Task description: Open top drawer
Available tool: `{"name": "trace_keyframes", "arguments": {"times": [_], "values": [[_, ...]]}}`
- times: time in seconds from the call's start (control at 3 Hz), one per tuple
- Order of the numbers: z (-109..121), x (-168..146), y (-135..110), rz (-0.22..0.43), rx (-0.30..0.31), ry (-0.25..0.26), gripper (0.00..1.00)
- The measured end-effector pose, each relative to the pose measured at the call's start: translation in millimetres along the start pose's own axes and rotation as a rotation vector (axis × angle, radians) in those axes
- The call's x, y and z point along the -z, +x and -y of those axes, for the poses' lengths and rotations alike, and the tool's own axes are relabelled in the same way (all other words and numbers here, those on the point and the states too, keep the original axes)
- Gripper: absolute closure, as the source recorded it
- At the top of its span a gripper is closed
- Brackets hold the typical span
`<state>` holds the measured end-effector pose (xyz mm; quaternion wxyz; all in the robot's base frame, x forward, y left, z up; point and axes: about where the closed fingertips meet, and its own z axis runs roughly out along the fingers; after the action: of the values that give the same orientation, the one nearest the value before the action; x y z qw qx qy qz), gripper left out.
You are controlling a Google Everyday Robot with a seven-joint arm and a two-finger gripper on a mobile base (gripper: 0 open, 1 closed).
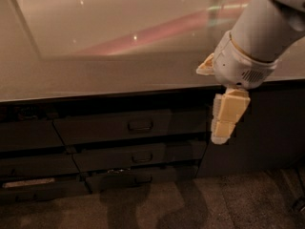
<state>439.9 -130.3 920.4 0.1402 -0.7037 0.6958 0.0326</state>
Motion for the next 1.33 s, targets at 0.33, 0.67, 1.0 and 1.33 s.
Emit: {"name": "trace_keyframes", "arguments": {"times": [0.33, 0.67, 1.0, 1.33], "values": [[10.9, -27.4, 5.6, 0.055, -0.032, -0.067, 0.0], [19.5, -61.2, 14.6, 0.093, -0.065, -0.15, 0.0], [19.6, -61.3, 14.5, 0.093, -0.064, -0.15, 0.0], [19.8, -64.4, 18.2, 0.078, -0.037, -0.078, 0.0]]}}
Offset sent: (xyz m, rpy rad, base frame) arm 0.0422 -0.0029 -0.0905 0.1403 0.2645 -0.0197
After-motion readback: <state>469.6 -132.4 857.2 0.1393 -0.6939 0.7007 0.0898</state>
